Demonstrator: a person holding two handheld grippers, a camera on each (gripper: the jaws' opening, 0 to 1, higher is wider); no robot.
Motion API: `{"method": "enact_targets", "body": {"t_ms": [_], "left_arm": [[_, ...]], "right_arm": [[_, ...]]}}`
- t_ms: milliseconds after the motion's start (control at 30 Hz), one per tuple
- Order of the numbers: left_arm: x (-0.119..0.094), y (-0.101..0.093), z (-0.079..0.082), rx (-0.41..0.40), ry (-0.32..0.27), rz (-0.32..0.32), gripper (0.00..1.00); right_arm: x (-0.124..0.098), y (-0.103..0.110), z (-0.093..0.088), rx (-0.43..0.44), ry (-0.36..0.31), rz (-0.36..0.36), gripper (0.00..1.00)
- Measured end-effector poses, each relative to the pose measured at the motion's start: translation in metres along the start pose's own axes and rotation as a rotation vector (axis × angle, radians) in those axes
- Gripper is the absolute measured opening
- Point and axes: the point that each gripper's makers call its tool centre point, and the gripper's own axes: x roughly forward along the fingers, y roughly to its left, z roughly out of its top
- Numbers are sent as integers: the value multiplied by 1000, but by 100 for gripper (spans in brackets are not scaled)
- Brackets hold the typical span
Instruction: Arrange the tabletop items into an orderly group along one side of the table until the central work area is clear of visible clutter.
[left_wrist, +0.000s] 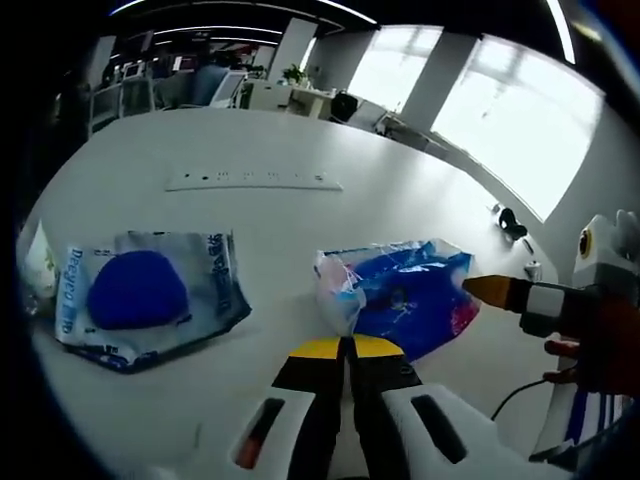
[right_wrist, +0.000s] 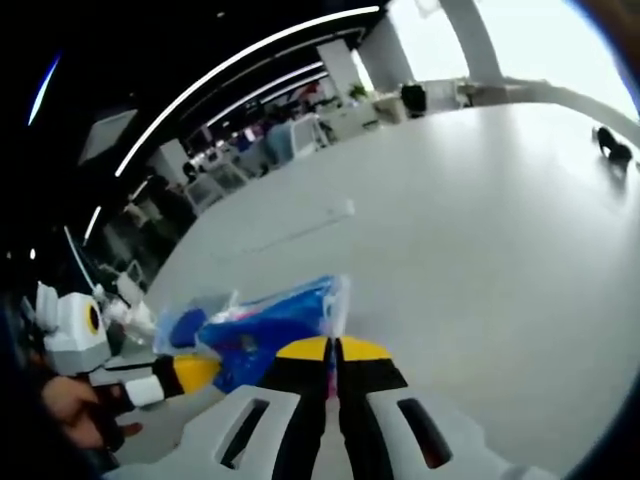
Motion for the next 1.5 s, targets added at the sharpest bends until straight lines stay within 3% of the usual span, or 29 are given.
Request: {"method": "enact_targets", "body": {"t_ms": [567, 1500], "left_arm": [[-2, 18, 6, -23, 2, 26, 0], [12, 42, 13, -93, 12, 54, 0]], "right_arm": [[14, 14, 3, -6, 7, 26, 0], [39, 23, 4, -13, 29, 57, 0]]}}
